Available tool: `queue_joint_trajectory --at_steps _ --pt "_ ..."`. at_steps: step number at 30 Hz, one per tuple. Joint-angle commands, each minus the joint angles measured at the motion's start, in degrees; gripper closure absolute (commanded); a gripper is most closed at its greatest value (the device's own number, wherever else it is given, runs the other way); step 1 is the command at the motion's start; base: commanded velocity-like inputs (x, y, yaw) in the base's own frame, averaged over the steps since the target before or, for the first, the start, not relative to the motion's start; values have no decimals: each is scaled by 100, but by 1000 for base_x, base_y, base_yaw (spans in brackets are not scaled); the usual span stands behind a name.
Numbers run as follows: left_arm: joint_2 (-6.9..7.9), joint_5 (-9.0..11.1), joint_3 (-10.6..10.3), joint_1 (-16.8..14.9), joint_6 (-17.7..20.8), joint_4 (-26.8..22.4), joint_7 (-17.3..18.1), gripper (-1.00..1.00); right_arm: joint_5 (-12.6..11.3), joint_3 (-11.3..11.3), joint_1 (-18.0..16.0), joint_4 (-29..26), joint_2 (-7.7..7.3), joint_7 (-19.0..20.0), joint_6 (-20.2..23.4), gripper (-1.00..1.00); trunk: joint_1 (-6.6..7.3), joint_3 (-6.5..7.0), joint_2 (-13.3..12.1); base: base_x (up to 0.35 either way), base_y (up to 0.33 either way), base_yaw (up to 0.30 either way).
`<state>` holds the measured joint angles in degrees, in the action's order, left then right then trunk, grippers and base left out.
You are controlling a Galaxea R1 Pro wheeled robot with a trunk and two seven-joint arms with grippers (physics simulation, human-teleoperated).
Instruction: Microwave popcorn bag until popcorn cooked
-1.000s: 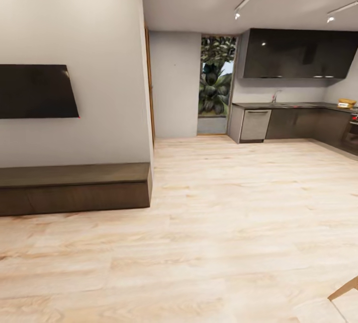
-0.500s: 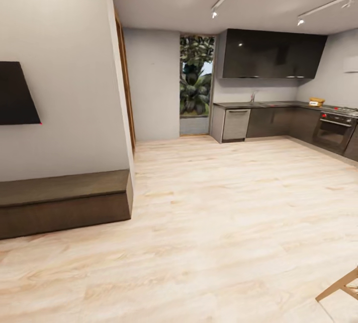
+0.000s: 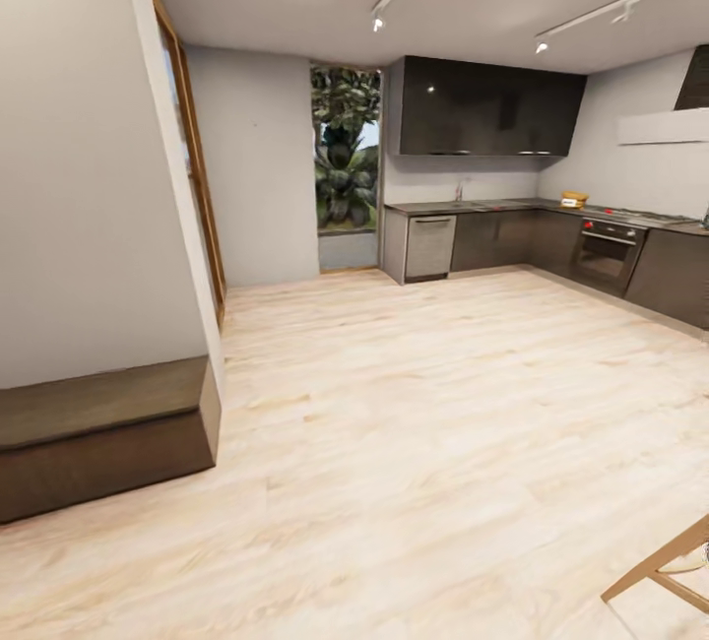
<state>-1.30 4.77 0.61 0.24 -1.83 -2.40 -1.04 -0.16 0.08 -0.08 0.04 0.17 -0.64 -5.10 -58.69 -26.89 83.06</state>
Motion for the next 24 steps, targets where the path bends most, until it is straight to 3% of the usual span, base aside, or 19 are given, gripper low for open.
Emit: queue_joint_trajectory --at_steps 1,24 --pt "-2 50 1 2 -10 -6 -10 -100 -2 1 -1 -2 1 -7 -18 -100 -4 -4 2 326 0 -242" --pt "-3 50 1 2 -10 -6 -10 -100 -2 1 -1 3 1 -7 -18 -100 -4 -4 2 326 0 -242"
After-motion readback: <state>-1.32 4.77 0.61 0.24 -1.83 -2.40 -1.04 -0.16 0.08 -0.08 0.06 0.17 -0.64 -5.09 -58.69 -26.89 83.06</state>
